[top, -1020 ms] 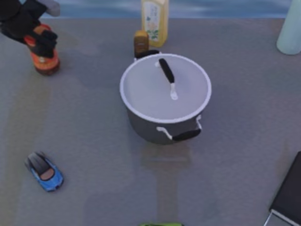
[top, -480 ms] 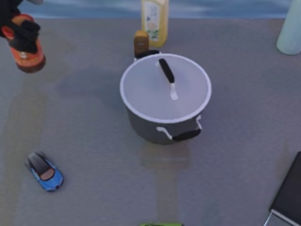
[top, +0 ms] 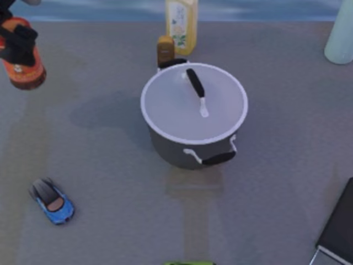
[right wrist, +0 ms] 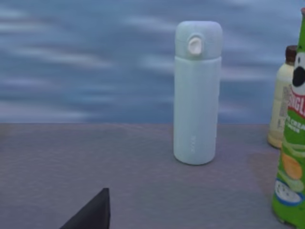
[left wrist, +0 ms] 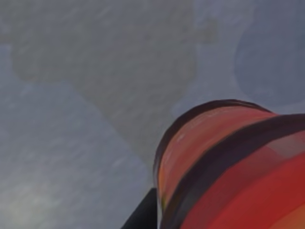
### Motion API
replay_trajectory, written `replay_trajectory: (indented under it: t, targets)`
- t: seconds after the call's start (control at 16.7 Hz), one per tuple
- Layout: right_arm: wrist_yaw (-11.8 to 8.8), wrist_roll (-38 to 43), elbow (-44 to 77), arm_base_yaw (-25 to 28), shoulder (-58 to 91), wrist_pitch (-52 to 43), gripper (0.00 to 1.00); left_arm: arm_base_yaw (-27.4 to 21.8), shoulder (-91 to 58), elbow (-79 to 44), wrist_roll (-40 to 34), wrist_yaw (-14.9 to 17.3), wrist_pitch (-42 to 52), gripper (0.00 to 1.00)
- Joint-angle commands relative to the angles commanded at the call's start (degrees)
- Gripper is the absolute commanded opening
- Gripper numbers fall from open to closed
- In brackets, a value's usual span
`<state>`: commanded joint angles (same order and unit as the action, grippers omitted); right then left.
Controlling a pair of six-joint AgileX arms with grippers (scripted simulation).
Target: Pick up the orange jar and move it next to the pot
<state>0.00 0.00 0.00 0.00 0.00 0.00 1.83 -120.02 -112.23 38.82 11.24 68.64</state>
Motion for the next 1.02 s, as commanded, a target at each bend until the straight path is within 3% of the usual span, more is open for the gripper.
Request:
replay_trajectory:
  t: [0.3, 1.02]
  targets:
    - [0.0, 0.0, 0.0, 0.0, 0.0, 0.0, 1.0, -2.39, 1.5, 3.52, -6.46, -2.12, -2.68, 0.0]
    - [0.0, 0.0, 0.0, 0.0, 0.0, 0.0, 1.0, -19.0, 11.82, 28.33, -52.38, -15.33, -19.86, 0.0]
